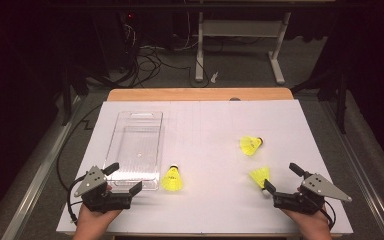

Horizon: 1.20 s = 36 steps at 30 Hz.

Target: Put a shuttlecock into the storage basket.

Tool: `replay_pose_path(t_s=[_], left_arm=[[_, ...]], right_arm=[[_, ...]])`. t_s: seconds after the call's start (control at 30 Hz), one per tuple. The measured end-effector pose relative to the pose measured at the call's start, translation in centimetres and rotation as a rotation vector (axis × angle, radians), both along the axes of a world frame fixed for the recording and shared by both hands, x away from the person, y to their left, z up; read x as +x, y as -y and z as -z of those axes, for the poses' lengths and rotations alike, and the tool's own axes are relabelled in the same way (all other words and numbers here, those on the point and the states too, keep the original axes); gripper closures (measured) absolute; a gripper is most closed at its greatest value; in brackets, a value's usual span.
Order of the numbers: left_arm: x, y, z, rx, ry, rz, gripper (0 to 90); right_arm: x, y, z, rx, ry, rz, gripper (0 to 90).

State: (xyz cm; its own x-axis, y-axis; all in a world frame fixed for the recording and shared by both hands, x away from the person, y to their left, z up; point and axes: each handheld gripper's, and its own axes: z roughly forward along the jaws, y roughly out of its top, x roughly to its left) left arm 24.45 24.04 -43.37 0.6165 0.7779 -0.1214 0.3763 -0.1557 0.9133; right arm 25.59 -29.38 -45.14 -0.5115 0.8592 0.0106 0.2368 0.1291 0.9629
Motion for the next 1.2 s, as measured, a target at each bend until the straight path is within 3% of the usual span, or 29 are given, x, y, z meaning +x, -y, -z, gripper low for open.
replay_pose_path(t_s=[0.4, 0.83, 1.2], left_arm=[[0.1, -1.6, -0.3, -0.008, 0.009, -0.052, 0.2], [0.1, -2.8, -0.3, -0.019, 0.004, -0.07, 0.3], [-0.1, -5.5, -0.5, -0.038, 0.019, -0.145, 0.5]], right_arm=[[0.1, -0.2, -0.1, -0.019, -0.018, 0.006, 0.3], [0.0, -0.5, -0.2, -0.022, -0.014, 0.008, 0.3], [0.1, -0.7, -0.1, -0.022, -0.018, 0.002, 0.3]])
